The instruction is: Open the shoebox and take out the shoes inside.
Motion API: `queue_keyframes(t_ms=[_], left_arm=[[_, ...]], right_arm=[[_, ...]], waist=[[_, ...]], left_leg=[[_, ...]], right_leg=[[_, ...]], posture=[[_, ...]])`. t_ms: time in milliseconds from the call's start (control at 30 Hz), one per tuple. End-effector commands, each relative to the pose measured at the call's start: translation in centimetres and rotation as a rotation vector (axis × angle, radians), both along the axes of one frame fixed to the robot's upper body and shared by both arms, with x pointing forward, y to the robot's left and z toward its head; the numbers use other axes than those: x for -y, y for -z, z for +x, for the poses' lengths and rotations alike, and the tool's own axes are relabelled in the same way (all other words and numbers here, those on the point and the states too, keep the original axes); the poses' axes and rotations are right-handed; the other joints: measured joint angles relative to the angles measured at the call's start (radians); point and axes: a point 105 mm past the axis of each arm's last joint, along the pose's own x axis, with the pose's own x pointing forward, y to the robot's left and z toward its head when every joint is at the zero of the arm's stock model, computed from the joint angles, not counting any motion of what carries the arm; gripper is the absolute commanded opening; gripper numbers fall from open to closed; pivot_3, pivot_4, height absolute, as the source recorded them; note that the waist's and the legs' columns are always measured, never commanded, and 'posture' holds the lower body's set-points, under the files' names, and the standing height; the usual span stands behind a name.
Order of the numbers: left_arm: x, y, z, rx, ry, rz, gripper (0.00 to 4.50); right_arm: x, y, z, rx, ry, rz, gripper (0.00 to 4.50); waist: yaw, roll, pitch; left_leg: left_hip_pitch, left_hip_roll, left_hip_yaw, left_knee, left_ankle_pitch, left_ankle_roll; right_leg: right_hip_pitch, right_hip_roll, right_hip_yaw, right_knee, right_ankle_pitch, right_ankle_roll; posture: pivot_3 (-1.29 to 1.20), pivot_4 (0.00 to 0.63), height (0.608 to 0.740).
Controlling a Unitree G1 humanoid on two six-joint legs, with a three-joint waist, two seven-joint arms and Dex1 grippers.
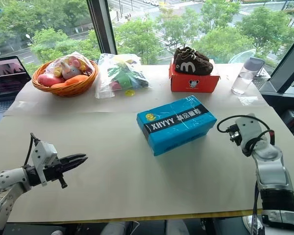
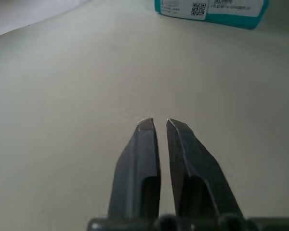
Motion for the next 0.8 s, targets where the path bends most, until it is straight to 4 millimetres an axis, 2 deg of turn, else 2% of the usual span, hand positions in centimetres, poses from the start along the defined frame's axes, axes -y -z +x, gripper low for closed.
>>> queue_keyframes(t_ms=[33,100,233,367,433,667,733,800], left_arm=[[2.3,-0.7,0.5,0.039,0.061,-0.012,0.00],[3.7,-0.5,1.3,0.056,0.083,-0.001,0.00],[6.6,0.1,3.6,0.089,0.098,0.025,0.00],[10.2,0.1,5.0,0.130,0.148,-0.006,0.00],[11.7,0.3,5.7,0.143,0.166,-0.001,0.00],[16.6,-0.4,7.7,0.199,0.206,-0.038,0.00],[18.1,-0.8,7.8,0.212,0.242,-0.046,0.00],[18.7,-1.2,8.0,0.224,0.258,-0.053,0.00]], right_arm=[[1.1,-1.0,0.9,-0.002,0.025,-0.070,0.90],[1.6,-1.0,2.0,-0.026,0.031,-0.103,0.06],[1.3,-0.6,4.3,-0.072,0.004,-0.186,0.03],[-0.5,-2.1,6.4,-0.014,-0.056,-0.168,0.03],[-2.3,-2.8,7.1,0.022,-0.143,-0.103,0.03],[-6.5,-3.5,7.1,0.035,-0.413,0.065,0.03],[-8.3,-3.7,6.7,0.008,-0.544,0.120,0.03],[-9.9,-3.6,6.0,-0.034,-0.667,0.153,0.03]], waist=[[0.000,0.000,0.000],[-0.002,0.000,0.000],[-0.007,0.001,0.001],[-0.022,0.001,0.001],[-0.027,0.001,0.002],[-0.026,0.001,0.002],[-0.025,0.001,0.002],[-0.025,0.001,0.002]], left_leg=[[0.000,0.000,0.000,0.000,0.000,0.000],[0.000,-0.001,0.001,0.001,0.000,0.000],[0.000,-0.002,0.001,0.004,0.001,0.001],[0.000,-0.002,0.001,0.004,0.001,0.001],[-0.001,-0.003,0.001,0.003,0.000,0.001],[0.000,-0.003,0.001,0.005,0.001,0.001],[0.000,-0.004,0.001,0.006,0.001,0.001],[0.000,-0.004,0.001,0.006,0.001,0.001]], right_leg=[[0.000,0.000,0.000,0.000,0.000,0.000],[0.000,-0.001,0.001,0.000,0.001,0.001],[0.002,-0.001,0.001,0.000,0.003,0.002],[0.002,-0.001,0.002,0.000,0.003,0.002],[0.001,-0.001,0.003,0.000,0.007,-0.003],[0.002,-0.001,0.003,0.000,0.008,-0.002],[0.003,-0.001,0.004,0.000,0.008,-0.001],[0.003,-0.001,0.004,0.000,0.008,-0.001]], posture=[[0.00,0.150,0.740],[0.00,0.150,0.740],[0.00,0.150,0.740],[0.00,0.150,0.740],[0.00,0.150,0.740],[0.00,0.150,0.740],[0.00,0.150,0.740],[0.00,0.150,0.740]])
